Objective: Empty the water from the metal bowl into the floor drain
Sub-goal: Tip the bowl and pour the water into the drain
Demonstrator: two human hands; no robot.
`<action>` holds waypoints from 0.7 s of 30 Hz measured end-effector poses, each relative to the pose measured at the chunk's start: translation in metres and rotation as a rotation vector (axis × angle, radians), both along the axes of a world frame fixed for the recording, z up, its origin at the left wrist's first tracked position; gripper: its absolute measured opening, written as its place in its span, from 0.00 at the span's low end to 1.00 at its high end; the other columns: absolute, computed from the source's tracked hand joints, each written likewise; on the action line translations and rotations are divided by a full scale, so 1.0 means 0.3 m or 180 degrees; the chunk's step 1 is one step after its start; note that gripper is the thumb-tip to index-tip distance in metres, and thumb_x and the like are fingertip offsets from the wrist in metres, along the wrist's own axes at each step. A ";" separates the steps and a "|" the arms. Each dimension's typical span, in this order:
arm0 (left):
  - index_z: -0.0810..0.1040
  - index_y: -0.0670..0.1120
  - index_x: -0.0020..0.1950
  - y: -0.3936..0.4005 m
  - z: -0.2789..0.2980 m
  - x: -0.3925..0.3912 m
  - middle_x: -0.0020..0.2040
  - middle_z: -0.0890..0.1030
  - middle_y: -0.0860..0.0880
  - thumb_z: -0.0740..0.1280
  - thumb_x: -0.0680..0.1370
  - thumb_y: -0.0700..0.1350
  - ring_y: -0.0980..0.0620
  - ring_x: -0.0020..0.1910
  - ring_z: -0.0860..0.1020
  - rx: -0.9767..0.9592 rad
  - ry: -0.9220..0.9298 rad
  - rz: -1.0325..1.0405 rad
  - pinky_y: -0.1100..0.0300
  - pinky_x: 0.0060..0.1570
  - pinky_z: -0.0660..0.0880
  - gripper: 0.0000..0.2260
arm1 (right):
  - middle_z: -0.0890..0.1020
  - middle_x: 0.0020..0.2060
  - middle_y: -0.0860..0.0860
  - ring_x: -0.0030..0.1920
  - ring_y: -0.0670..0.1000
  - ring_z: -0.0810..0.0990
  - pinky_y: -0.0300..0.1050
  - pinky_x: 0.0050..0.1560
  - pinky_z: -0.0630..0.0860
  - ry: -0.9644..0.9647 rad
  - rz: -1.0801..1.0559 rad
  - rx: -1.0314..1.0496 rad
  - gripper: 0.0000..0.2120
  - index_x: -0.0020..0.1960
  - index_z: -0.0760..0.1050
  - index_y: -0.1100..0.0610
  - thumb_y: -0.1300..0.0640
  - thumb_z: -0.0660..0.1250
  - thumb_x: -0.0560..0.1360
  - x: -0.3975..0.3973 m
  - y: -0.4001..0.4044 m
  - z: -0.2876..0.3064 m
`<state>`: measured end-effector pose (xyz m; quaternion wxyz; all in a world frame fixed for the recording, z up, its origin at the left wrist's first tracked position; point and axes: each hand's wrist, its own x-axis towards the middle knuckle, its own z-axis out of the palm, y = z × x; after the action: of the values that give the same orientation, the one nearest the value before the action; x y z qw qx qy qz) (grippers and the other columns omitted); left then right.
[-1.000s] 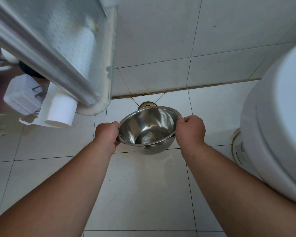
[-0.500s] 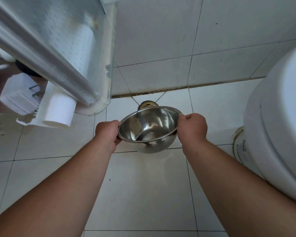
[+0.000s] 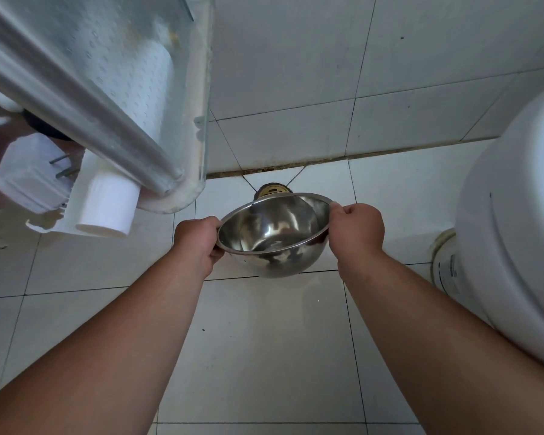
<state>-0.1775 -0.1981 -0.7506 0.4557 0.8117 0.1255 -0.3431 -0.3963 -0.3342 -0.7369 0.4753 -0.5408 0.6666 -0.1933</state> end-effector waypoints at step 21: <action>0.80 0.36 0.40 -0.005 0.055 -0.018 0.21 0.78 0.45 0.66 0.73 0.31 0.48 0.16 0.75 -0.0104 -0.0043 0.0025 0.65 0.18 0.69 0.05 | 0.70 0.22 0.48 0.25 0.53 0.69 0.44 0.32 0.68 -0.0286 -0.0043 -0.0177 0.25 0.27 0.64 0.54 0.47 0.65 0.79 0.008 -0.001 -0.021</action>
<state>-0.1830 -0.1997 -0.7340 0.4711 0.8060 0.1199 -0.3378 -0.3940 -0.3345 -0.7433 0.4882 -0.5401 0.6425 -0.2390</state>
